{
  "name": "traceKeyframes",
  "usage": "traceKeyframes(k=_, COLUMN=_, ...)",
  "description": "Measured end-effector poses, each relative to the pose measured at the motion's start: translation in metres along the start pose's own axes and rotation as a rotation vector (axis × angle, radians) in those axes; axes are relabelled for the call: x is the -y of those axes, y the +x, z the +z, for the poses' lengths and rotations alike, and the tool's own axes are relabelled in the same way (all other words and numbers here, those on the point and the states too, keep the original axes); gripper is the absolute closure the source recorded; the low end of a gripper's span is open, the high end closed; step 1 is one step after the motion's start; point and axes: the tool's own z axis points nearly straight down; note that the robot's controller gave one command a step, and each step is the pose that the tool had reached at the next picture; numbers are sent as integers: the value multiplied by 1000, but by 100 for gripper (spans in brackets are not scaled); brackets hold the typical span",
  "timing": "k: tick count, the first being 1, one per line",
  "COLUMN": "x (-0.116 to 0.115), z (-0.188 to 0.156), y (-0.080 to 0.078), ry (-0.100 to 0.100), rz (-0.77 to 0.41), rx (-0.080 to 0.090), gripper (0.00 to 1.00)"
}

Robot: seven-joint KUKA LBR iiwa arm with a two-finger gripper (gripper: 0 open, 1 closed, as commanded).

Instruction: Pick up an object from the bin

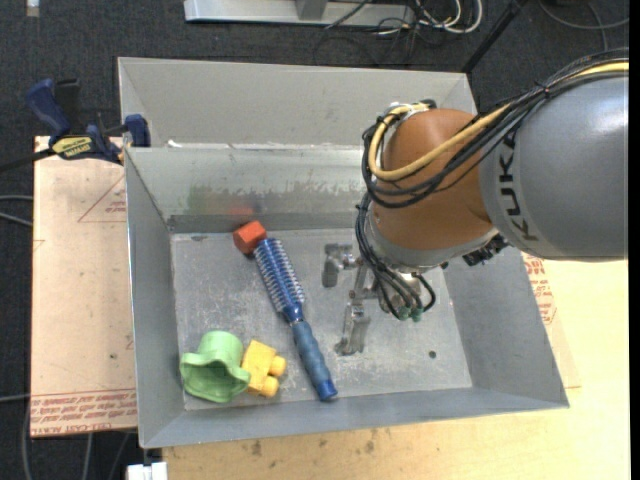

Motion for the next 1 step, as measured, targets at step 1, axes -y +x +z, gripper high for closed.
traceKeyframes(k=1, x=-65, z=96, y=10, ry=0, rz=62, rx=-8, gripper=0)
